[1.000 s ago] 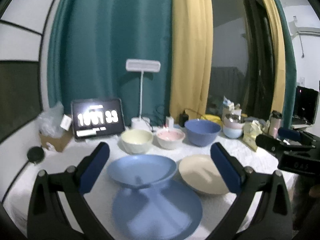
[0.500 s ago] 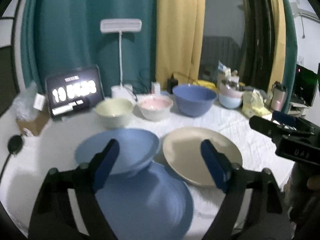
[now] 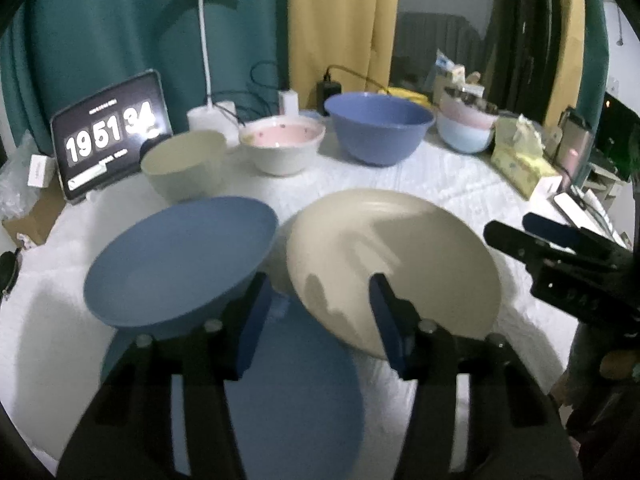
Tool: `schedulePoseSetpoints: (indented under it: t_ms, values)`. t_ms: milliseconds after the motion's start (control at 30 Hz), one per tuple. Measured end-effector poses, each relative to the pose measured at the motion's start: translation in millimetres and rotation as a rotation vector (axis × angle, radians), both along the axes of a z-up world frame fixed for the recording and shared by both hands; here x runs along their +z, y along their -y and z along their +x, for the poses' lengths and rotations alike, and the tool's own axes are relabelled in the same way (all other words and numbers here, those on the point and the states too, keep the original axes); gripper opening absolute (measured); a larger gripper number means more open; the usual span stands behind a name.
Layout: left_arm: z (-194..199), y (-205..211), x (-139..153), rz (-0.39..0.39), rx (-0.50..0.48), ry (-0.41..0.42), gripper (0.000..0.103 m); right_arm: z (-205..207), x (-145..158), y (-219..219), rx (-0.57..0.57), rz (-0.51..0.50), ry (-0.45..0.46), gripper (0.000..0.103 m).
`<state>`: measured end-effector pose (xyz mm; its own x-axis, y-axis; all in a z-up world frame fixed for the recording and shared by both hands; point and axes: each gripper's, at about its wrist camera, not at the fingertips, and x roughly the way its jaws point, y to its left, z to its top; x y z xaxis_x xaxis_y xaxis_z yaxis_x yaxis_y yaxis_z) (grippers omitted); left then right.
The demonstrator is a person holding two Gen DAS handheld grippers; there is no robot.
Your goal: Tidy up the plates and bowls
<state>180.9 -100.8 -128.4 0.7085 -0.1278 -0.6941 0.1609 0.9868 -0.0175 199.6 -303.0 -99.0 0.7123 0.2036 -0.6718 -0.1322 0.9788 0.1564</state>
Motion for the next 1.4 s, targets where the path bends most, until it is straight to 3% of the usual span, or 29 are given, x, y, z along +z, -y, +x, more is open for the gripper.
schedulePoseSetpoints:
  t_ms: [167,567,633,900,1167,1400]
  values:
    - [13.0,6.7,-12.7,0.031,0.018,-0.047,0.048,11.1,-20.3,4.1,0.005,0.03,-0.042,0.062]
    - [28.6,18.5,-29.4,0.064,0.03,-0.109,0.041,26.2,-37.8,7.7,-0.004,0.058,-0.11,0.03]
    - [29.9,19.9,-29.4,0.069,0.035,-0.109,0.04,26.0,-38.3,12.2,-0.021,0.069,-0.112,0.021]
    - [26.5,38.6,-22.1,0.078,-0.003,-0.082,0.04,17.8,-28.1,33.2,-0.069,0.063,-0.083,0.02]
    - [29.4,71.1,-32.8,0.084,-0.086,-0.127,0.04,14.0,-31.4,60.2,-0.141,0.047,-0.089,0.02]
    - [38.5,80.4,-35.9,0.092,-0.091,-0.136,0.04,15.1,-33.0,64.2,-0.161,0.031,-0.095,0.02]
